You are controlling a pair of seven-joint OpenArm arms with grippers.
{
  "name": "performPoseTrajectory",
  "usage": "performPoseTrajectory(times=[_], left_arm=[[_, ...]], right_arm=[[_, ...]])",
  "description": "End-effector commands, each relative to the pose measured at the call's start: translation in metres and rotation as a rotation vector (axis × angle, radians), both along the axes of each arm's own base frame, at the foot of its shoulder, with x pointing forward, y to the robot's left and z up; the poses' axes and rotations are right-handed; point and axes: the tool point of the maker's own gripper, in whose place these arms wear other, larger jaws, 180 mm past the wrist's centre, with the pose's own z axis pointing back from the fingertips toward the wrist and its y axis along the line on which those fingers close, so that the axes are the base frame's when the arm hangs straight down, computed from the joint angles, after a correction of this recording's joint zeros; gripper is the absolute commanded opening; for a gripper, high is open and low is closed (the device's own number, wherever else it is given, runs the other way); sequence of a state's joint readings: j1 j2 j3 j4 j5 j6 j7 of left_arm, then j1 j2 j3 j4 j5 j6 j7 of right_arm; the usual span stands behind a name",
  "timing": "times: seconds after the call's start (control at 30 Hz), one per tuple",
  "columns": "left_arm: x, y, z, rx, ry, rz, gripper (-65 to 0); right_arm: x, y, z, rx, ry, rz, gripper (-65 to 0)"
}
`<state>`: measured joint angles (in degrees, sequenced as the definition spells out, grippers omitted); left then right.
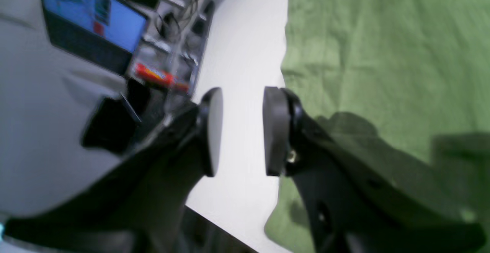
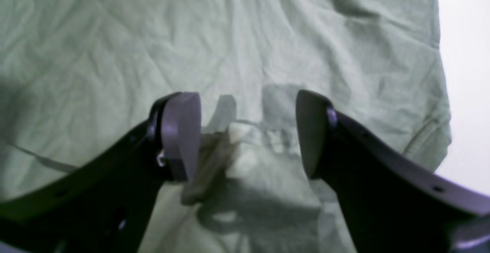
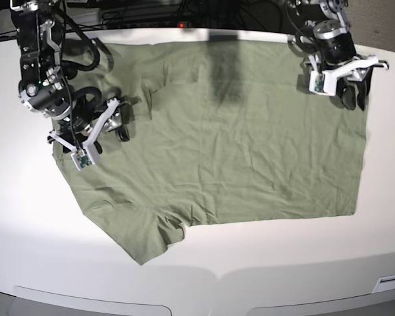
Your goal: Fold the T-shirt properly
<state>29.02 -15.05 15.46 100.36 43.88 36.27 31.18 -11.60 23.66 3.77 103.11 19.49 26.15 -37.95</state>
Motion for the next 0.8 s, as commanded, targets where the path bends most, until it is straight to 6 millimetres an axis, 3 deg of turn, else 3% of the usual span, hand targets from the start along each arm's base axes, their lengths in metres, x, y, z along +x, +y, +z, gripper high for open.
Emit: performPoseTrajectory(times=[0.0,0.1,0.2,0.3,0.57,0.77], left_arm=[[0.008,-0.001,-0.003,-0.04,0.03,-0.002,-44.1],[0.027,-0.014,-0.024,-0.159,0.148,-0.037,-38.0],[0.057,-0.022,-0.013,-0.179,0.127,-0.081,-36.4],[0.074,-0.016,0.003,-0.157,0.072,-0.049,-36.4],[0.077,-0.003,0.02,-0.055,0.018,-0.005,-36.4],[0.074,0.007,0.028,-0.068,-0.048,0.066,-36.4]], right_arm=[[0.007,0.0,0.012,0.01,-0.043,0.004,-26.4],[0.01,-0.001,0.014,0.004,-0.05,0.004,-26.4],[0.015,-0.001,0.018,0.002,-0.063,0.004,-26.4],[0.018,-0.002,0.02,-0.004,-0.071,0.004,-26.4],[0.018,-0.002,0.02,-0.005,-0.068,0.003,-26.4],[0.013,0.01,0.012,0.026,-0.03,-0.01,-26.4]])
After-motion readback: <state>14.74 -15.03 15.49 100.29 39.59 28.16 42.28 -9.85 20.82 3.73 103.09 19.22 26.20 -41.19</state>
